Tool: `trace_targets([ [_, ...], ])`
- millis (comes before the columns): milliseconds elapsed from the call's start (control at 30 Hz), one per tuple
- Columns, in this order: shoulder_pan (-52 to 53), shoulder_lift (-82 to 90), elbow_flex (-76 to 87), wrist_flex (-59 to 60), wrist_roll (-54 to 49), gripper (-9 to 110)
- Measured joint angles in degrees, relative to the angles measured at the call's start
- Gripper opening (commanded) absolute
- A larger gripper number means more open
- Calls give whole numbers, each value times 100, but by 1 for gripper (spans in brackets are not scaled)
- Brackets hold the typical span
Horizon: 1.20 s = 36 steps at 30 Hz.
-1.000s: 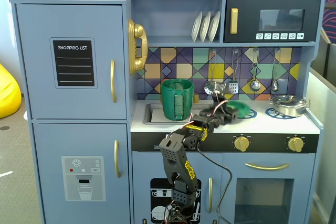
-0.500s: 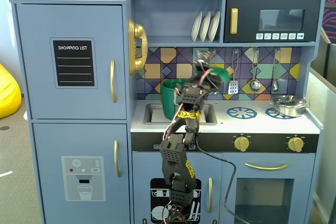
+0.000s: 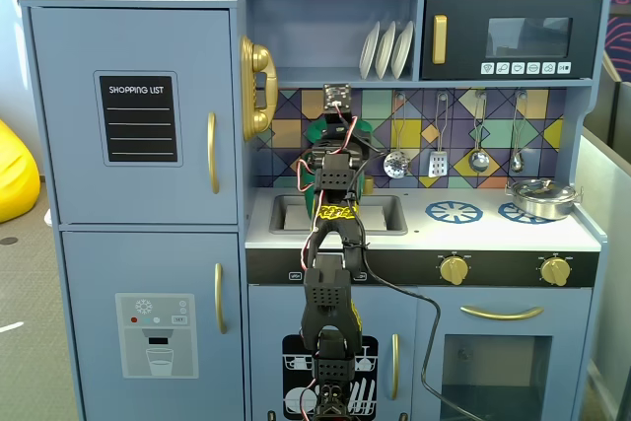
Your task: Pick up the lid from the counter and put it on the green recipient
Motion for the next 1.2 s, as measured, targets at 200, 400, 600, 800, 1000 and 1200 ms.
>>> trace_targets([
  [200, -167, 0, 255, -26, -26, 0],
  [400, -123, 0, 571, -158, -26, 0],
  [600, -97, 0, 782, -185, -26, 0],
  [800, -105, 0, 984, -246, 9, 0],
  [1000, -97, 211, 1362, -431, 53, 22],
  [1200, -88, 343, 1512, -501, 176, 34],
])
